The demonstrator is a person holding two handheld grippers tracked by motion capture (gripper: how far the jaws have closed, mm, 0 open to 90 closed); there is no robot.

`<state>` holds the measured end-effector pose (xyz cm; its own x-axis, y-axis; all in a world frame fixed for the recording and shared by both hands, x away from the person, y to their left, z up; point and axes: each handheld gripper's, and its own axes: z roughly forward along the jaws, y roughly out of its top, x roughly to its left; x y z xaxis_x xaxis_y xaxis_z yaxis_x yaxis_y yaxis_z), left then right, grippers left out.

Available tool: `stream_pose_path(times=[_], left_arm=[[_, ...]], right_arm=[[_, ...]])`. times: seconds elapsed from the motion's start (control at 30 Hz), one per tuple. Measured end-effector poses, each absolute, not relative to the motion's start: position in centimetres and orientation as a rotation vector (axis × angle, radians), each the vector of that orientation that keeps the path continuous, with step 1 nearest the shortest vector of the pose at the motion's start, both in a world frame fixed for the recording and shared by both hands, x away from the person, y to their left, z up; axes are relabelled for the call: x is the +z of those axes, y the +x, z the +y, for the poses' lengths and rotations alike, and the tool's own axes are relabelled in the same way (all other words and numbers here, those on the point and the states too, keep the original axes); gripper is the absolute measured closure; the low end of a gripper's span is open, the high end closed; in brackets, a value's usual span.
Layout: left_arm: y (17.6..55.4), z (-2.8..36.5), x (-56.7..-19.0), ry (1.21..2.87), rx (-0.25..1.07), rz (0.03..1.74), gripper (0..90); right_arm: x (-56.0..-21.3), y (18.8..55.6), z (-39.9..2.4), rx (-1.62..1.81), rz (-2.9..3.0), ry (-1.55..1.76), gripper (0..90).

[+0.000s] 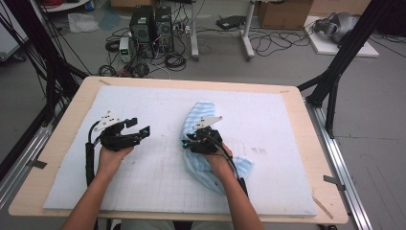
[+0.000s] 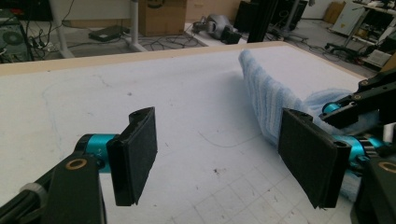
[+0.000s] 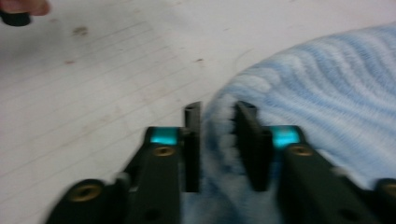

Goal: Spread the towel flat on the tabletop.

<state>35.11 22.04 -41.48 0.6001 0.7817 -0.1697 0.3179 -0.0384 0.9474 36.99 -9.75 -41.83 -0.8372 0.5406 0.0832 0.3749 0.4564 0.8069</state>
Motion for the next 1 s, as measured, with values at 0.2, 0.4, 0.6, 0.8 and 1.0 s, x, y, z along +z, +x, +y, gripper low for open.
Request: stream_pose_path(times=[0.2, 0.4, 0.6, 0.8, 1.0], left_arm=[[35.1, 21.5, -41.6, 1.638, 0.477, 0.920, 29.1], [35.1, 21.3, -41.9, 1.641, 0.465, 0.912, 29.2], [35.1, 21.3, -41.9, 1.640, 0.468, 0.910, 29.2], [35.0, 21.6, -41.7, 1.624, 0.467, 0.909, 29.2], [35.0, 21.3, -42.0, 1.631, 0.461, 0.909, 29.2]], right_arm=[[-38.5, 37.1, -14.4, 1.460, 2.228, 0.942, 55.4], [-39.0, 38.9, -19.3, 1.166, 2.130, 1.214, 68.7], [-42.2, 40.8, -17.6, 0.956, 2.292, 1.291, 62.7], [-43.8, 40.9, -14.0, 1.021, 2.414, 1.246, 46.3], [-44.0, 41.2, -13.1, 1.034, 2.396, 1.266, 63.8]])
